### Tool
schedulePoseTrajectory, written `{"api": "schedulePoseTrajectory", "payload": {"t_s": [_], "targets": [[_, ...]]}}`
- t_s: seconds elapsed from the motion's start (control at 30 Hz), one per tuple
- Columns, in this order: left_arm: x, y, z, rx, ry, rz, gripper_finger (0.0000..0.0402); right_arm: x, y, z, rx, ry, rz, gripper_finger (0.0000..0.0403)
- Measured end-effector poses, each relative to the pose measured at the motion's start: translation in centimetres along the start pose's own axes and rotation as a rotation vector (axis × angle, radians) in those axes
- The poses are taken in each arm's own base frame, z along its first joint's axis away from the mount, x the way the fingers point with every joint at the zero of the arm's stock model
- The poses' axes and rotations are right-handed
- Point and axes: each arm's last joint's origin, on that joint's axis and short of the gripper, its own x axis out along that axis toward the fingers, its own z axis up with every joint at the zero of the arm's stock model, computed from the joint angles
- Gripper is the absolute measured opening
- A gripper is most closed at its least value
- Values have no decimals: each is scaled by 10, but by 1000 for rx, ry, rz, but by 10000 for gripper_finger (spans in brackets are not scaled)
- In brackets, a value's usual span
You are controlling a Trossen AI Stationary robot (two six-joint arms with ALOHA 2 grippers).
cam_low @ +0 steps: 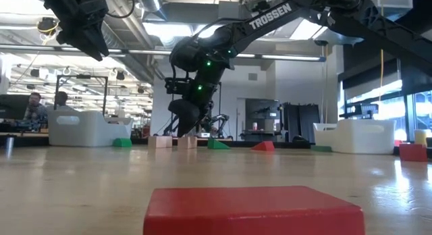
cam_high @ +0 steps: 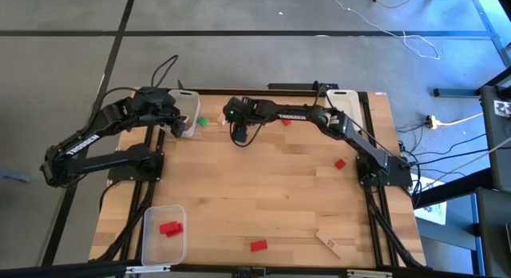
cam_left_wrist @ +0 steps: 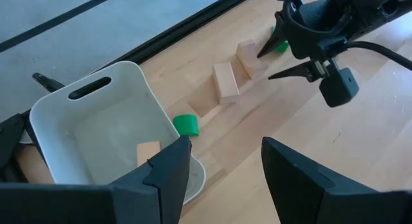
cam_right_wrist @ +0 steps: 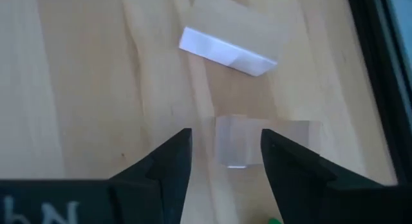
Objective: Sort & place blocks by color
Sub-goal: Put the brown block into the gray bin
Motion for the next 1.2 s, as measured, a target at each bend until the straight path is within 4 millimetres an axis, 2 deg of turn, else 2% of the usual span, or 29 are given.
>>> {"api": "schedulePoseTrajectory", "payload": {"t_s": [0.7,0.87,1.03,1.2], "targets": [[0,0,0,-1,0,0,182,0,0,-1,46,14,10,183],[0,0,0,-2,0,0,182,3,3,-6,43,48,47,153],[0,0,0,-1,0,0,182,17,6,-11,71,60,137,110],[0,0,0,-2,0,-1,182,19,12,-13,50,64,176,62]]}}
